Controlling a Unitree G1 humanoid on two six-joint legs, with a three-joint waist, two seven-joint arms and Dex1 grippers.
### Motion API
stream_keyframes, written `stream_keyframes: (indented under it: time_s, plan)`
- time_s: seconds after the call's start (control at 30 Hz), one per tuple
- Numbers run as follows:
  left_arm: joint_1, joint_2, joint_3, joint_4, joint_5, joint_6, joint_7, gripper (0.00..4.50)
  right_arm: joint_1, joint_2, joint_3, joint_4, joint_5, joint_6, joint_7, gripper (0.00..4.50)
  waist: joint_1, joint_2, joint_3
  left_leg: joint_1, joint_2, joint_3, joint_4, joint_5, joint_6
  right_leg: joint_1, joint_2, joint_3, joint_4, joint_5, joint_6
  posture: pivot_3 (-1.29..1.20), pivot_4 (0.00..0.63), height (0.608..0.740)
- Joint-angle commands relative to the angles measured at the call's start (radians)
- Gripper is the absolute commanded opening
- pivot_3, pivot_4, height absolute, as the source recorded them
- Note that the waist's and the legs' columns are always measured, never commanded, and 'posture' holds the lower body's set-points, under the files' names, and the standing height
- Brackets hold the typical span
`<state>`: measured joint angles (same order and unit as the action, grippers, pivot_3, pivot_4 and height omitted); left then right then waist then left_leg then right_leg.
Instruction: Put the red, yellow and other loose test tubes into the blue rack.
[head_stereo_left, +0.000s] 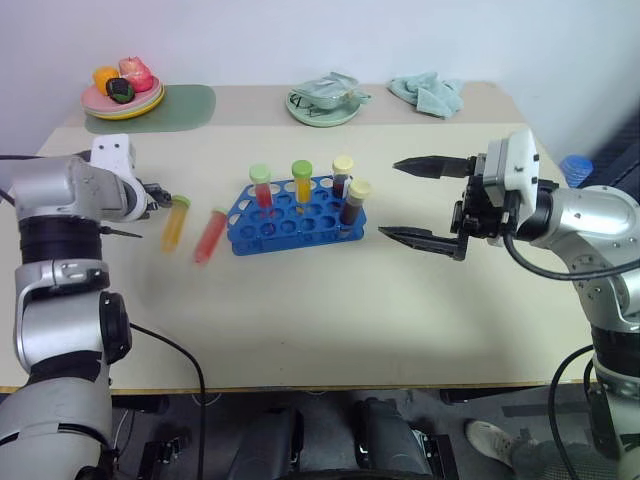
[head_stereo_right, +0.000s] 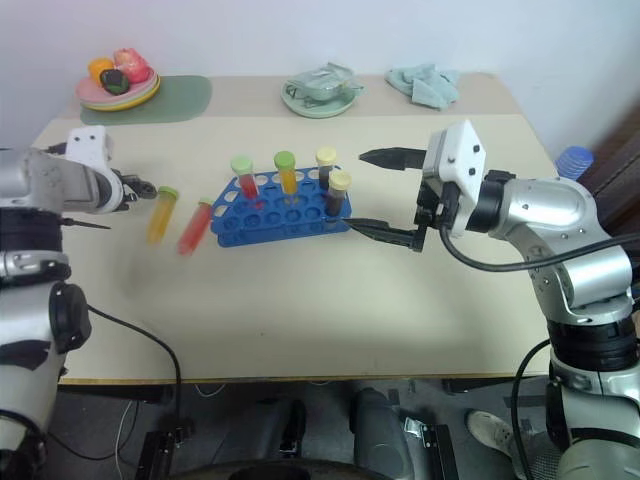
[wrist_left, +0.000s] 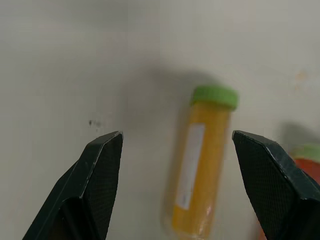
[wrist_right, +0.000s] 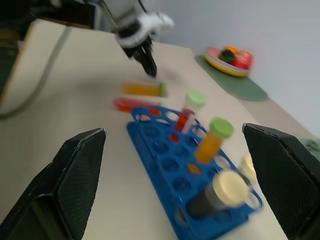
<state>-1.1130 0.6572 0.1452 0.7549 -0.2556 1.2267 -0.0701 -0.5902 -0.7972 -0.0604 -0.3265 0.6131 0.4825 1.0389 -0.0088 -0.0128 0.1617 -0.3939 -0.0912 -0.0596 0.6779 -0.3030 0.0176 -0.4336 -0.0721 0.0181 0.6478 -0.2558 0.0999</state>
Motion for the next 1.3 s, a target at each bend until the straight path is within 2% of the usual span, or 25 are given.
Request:
stream_keyframes:
  time_s: [0.03, 0.2, 0.53, 0.63, 0.77, 0.8, 0.93, 1.0, 1.07, 1.13, 1.2, 1.27, 1.3]
  plan:
    - [-0.081, -0.011, -0.038, 0.143, 0.067, -0.102, -0.032, 3.58, -0.028, -0.002, -0.003, -0.006, 0.015, 0.011, 0.016, 4.47, 0.003, 0.000, 0.000, -0.002, 0.000, 0.000, 0.001, 0.000, 0.000, -0.001, 0.000, 0.000, 0.000, 0.000, 0.000, 0.00, 0.150, 0.740]
    - [-0.160, -0.057, -0.050, 0.332, 0.119, -0.225, -0.048, 3.58, -0.020, 0.009, 0.005, -0.009, -0.002, 0.006, 0.010, 4.47, 0.020, 0.000, 0.000, -0.010, -0.001, 0.000, 0.004, 0.000, 0.000, -0.009, -0.001, -0.001, 0.002, 0.000, 0.000, 0.00, 0.150, 0.740]
    - [-0.223, -0.092, 0.022, 0.513, 0.118, -0.227, -0.014, 3.58, -0.014, 0.010, 0.000, -0.024, 0.001, 0.012, -0.004, 4.47, 0.019, -0.001, 0.000, -0.013, -0.001, 0.000, 0.005, 0.000, 0.000, -0.012, -0.001, -0.001, 0.004, 0.000, 0.000, 0.00, 0.150, 0.740]
    - [-0.217, -0.092, 0.056, 0.523, 0.117, -0.254, 0.043, 2.82, -0.011, 0.013, -0.004, -0.024, 0.000, 0.008, -0.011, 4.50, 0.019, -0.001, 0.000, -0.013, -0.001, 0.000, 0.006, 0.000, 0.000, -0.012, -0.001, -0.001, 0.004, 0.000, 0.000, 0.00, 0.150, 0.740]
    - [-0.224, -0.085, 0.097, 0.525, 0.107, -0.261, 0.079, 0.92, -0.007, 0.018, -0.005, -0.026, 0.001, 0.007, -0.017, 4.50, 0.019, -0.001, 0.000, -0.013, -0.001, 0.000, 0.006, 0.000, 0.000, -0.012, -0.001, -0.001, 0.004, 0.000, 0.000, 0.00, 0.150, 0.740]
    - [-0.226, -0.081, 0.101, 0.524, 0.108, -0.257, 0.077, 0.78, -0.006, 0.020, -0.003, -0.025, 0.001, 0.005, -0.019, 4.50, 0.019, -0.001, 0.000, -0.013, -0.001, 0.000, 0.006, 0.000, 0.000, -0.012, -0.001, -0.001, 0.004, 0.000, 0.000, 0.00, 0.150, 0.740]
    - [-0.242, -0.064, 0.095, 0.500, 0.113, -0.226, 0.011, 0.78, -0.004, 0.026, 0.001, -0.021, -0.006, 0.000, -0.019, 4.50, 0.017, -0.001, 0.000, -0.013, -0.001, 0.000, 0.006, 0.000, 0.000, -0.012, -0.001, -0.001, 0.004, 0.000, 0.000, 0.00, 0.150, 0.740]
    - [-0.243, -0.053, 0.060, 0.439, 0.114, -0.224, -0.109, 0.78, -0.002, 0.028, 0.000, -0.020, -0.009, -0.001, -0.021, 4.50, 0.018, -0.001, 0.000, -0.013, -0.001, 0.000, 0.006, 0.000, 0.000, -0.012, -0.001, -0.001, 0.004, 0.000, 0.000, 0.00, 0.150, 0.740]
    - [-0.186, -0.035, 0.040, 0.269, 0.082, -0.269, -0.252, 0.78, 0.006, 0.028, -0.004, -0.022, -0.011, -0.001, -0.025, 4.50, 0.018, -0.001, 0.001, -0.014, -0.001, 0.000, 0.006, 0.000, 0.000, -0.012, -0.001, -0.001, 0.004, 0.000, 0.000, 0.00, 0.150, 0.740]
    - [-0.041, -0.025, 0.087, -0.043, -0.030, -0.320, -0.422, 0.78, 0.021, 0.030, -0.010, -0.026, -0.013, 0.000, -0.035, 4.50, 0.016, -0.001, 0.000, -0.014, -0.001, 0.000, 0.006, 0.000, 0.000, -0.012, -0.001, -0.001, 0.003, 0.000, 0.000, 0.00, 0.150, 0.740]
    - [0.125, -0.011, 0.174, -0.373, -0.227, -0.307, -0.644, 0.78, 0.043, 0.033, -0.018, -0.033, -0.017, 0.001, -0.051, 4.50, 0.010, -0.001, 0.000, -0.015, 0.000, 0.000, 0.005, 0.000, 0.000, -0.013, -0.002, -0.001, 0.003, 0.000, 0.000, 0.00, 0.150, 0.740]
    - [0.242, 0.000, 0.220, -0.568, -0.336, -0.256, -0.719, 0.78, 0.073, 0.042, -0.031, -0.045, -0.011, 0.009, -0.074, 4.50, -0.001, -0.001, 0.000, -0.015, -0.001, 0.000, 0.005, 0.000, 0.000, -0.013, -0.002, -0.001, 0.002, 0.000, 0.000, 0.00, 0.150, 0.740]
    - [0.293, -0.002, 0.217, -0.636, -0.345, -0.277, -0.724, 0.78, 0.092, 0.048, -0.038, -0.051, -0.010, 0.013, -0.092, 4.50, -0.001, -0.001, 0.001, -0.015, -0.001, 0.000, 0.005, 0.000, 0.001, -0.012, -0.002, -0.002, 0.001, 0.000, 0.000, 0.00, 0.150, 0.740]
